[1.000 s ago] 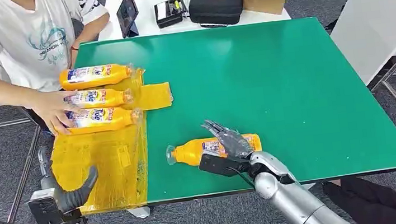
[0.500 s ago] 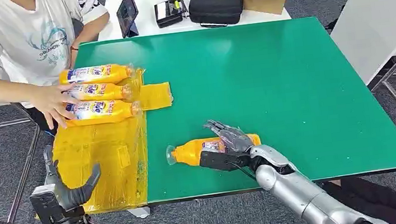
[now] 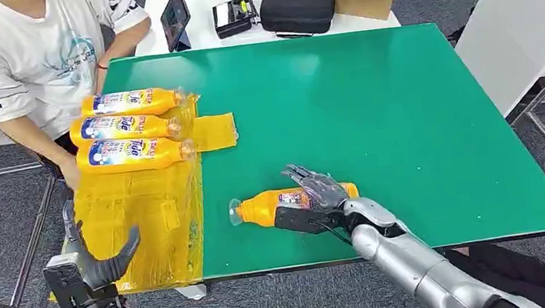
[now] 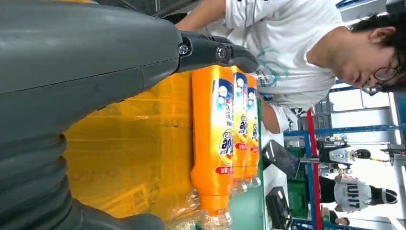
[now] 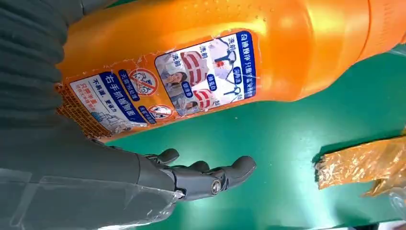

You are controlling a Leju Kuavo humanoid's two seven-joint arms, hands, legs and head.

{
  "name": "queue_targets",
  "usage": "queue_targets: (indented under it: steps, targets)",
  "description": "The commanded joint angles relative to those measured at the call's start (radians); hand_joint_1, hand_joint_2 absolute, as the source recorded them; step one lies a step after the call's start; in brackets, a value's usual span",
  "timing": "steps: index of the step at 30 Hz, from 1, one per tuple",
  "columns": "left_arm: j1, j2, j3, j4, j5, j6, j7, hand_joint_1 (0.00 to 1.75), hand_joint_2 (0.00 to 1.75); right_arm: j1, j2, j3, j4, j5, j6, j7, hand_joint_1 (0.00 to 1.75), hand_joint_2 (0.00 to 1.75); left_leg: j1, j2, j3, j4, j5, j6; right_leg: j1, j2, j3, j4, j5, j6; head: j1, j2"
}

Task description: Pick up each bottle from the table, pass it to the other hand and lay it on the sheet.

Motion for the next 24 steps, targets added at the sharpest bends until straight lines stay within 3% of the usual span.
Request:
queue_targets:
  steps: [1,13,14,15,17,24]
  targets:
    - [-0.041,0.002,-0.008,0.095,0.011,-0.012,0.01,0.0,1.75,-0.089,-0.072,0.138,0.076,-0.018,0.083,0.011,0.0,1.75,0.0,0.0,0.003,0.0,-0.001,0.0,0.001,-0.001,0.004,-0.001,-0.001,-0.002,0.0,0.0]
    - [-0.048,0.002,-0.01,0.124,0.029,-0.028,0.022,0.0,1.75,-0.154,-0.154,0.253,0.065,-0.068,0.166,0.029,0.0,1.75,0.001,0.0,0.007,0.001,-0.003,0.0,0.002,-0.003,0.009,-0.001,-0.003,-0.005,0.0,0.0]
    - [-0.05,0.003,-0.01,0.127,0.03,-0.029,0.022,0.0,1.75,-0.158,-0.16,0.259,0.06,-0.073,0.174,0.028,0.28,1.75,0.0,-0.001,0.004,0.0,-0.001,0.0,0.001,-0.002,0.005,-0.001,-0.001,-0.002,0.0,0.0]
    - [-0.05,0.003,-0.01,0.127,0.032,-0.028,0.022,0.0,1.75,-0.167,-0.171,0.276,0.053,-0.074,0.184,0.034,1.31,1.75,0.0,-0.001,0.002,0.0,0.0,0.0,0.0,-0.002,0.003,0.0,-0.001,-0.002,0.0,0.0]
    - [-0.049,0.003,-0.014,0.127,0.029,-0.028,0.021,0.0,1.75,-0.189,-0.19,0.308,0.045,-0.084,0.206,0.039,1.75,1.75,0.0,-0.001,0.003,0.0,-0.001,0.0,0.001,-0.002,0.004,-0.001,-0.001,-0.002,0.0,0.0]
    - [-0.052,0.0,-0.019,0.142,0.032,-0.033,0.025,0.0,1.75,-0.242,-0.221,0.382,0.035,-0.115,0.27,0.044,1.75,1.75,0.0,0.0,0.003,0.0,-0.001,0.0,0.0,-0.001,0.004,0.0,-0.001,-0.002,0.0,0.0]
